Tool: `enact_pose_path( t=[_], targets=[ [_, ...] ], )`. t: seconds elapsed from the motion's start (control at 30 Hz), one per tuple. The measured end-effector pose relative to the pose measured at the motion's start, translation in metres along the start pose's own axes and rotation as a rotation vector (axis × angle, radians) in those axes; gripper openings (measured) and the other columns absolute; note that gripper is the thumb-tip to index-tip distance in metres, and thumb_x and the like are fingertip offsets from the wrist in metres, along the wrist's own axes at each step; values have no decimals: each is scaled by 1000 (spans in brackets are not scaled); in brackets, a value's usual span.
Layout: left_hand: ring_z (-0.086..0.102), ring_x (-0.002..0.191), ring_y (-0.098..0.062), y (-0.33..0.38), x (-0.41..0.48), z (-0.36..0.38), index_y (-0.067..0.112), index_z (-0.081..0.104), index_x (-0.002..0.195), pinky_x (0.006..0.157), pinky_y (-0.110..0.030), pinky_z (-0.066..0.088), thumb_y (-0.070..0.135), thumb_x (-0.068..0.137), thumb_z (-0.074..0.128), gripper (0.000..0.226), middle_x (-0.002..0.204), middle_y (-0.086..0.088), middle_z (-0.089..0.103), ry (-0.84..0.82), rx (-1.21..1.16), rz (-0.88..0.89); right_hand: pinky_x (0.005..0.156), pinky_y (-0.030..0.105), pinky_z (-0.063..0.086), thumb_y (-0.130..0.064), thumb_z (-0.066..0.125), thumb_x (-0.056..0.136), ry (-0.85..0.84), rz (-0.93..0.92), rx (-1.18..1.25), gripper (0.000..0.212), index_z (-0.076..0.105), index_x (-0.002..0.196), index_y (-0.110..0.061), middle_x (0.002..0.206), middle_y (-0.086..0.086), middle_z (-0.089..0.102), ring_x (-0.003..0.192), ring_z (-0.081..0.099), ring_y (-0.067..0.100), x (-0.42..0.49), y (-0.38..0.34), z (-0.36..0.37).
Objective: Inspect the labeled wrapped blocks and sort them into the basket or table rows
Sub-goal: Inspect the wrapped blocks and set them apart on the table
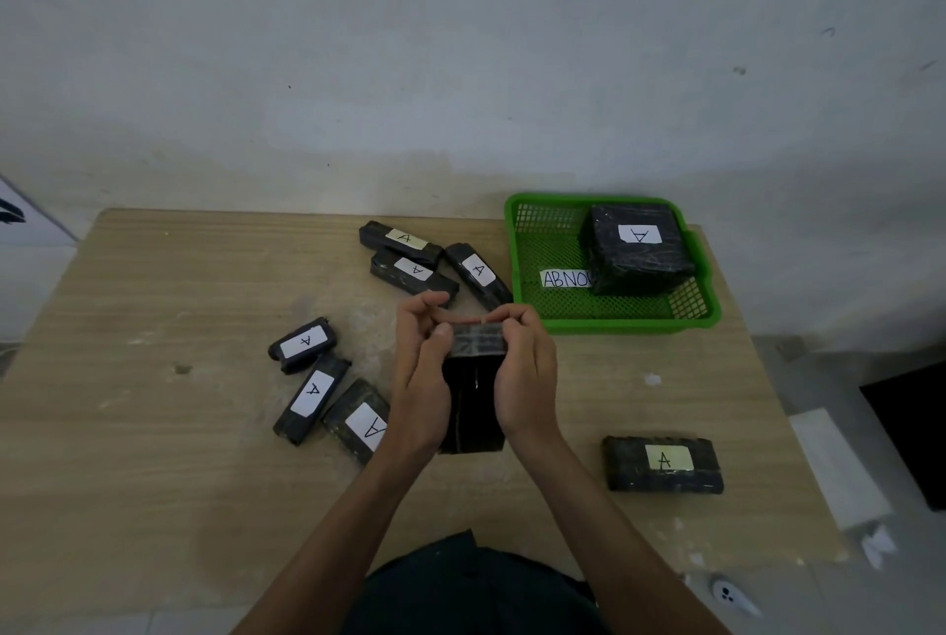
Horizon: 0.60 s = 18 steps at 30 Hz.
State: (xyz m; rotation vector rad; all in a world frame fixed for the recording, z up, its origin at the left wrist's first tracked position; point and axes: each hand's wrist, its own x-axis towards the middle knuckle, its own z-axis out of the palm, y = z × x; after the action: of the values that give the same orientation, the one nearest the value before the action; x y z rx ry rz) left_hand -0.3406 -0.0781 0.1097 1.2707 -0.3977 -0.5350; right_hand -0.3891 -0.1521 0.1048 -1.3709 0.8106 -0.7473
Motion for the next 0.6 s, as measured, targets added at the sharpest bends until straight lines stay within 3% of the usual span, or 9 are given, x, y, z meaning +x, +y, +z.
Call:
enact_pose_path(
  t=[0.13, 0.2, 0.33, 0.4, 0.53, 0.6],
  targets=[
    [63, 103, -15, -3, -5, -9, 12, 37, 124, 79, -24, 52, 26, 82, 45, 45, 116, -9, 57, -238, -93, -18, 59, 28, 37, -12, 49, 86, 190, 166, 74, 21, 49, 65, -16, 65, -2, 47, 64, 44, 13, 18, -2, -9],
    [57, 116, -17, -7, -6, -19, 17, 36, 132, 87, -26, 50, 41, 81, 48, 58, 126, -1, 56, -321, 34, -64, 60, 30, 34, -11, 53, 82, 216, 224, 149, 24, 51, 59, -16, 62, -1, 43, 65, 41, 15, 24, -6, -15],
    [51, 123, -9, -10, -5, -36, 29, 35, 136, 95, -28, 49, 72, 68, 61, 84, 136, 3, 49, -484, 230, -210, 64, 33, 33, -23, 53, 67, 91, 229, 171, 16, 53, 52, -22, 62, 0, 43, 65, 41, 17, 25, -9, -18],
    [51, 124, -10, -10, -4, -39, 27, 32, 138, 98, -32, 47, 74, 63, 64, 95, 137, 3, 49, -554, 243, -258, 65, 33, 33, -23, 55, 69, 38, 222, 146, 16, 52, 53, -22, 64, 3, 42, 67, 40, 19, 22, -8, -18],
    [53, 119, 0, -4, -1, -38, 36, 34, 134, 92, -19, 47, 77, 55, 68, 95, 129, 19, 53, -618, 285, -275, 68, 35, 39, -24, 58, 73, -37, 134, 79, 17, 60, 61, -13, 68, 13, 51, 70, 48, 22, 14, -6, -16],
    [55, 118, -8, -6, 1, -37, 33, 38, 133, 97, -31, 47, 75, 55, 70, 94, 128, 10, 56, -615, 330, -260, 69, 26, 45, -32, 62, 72, -120, 23, -16, 15, 68, 68, -19, 73, 0, 64, 73, 57, 13, 11, -9, -18]
  ],
)
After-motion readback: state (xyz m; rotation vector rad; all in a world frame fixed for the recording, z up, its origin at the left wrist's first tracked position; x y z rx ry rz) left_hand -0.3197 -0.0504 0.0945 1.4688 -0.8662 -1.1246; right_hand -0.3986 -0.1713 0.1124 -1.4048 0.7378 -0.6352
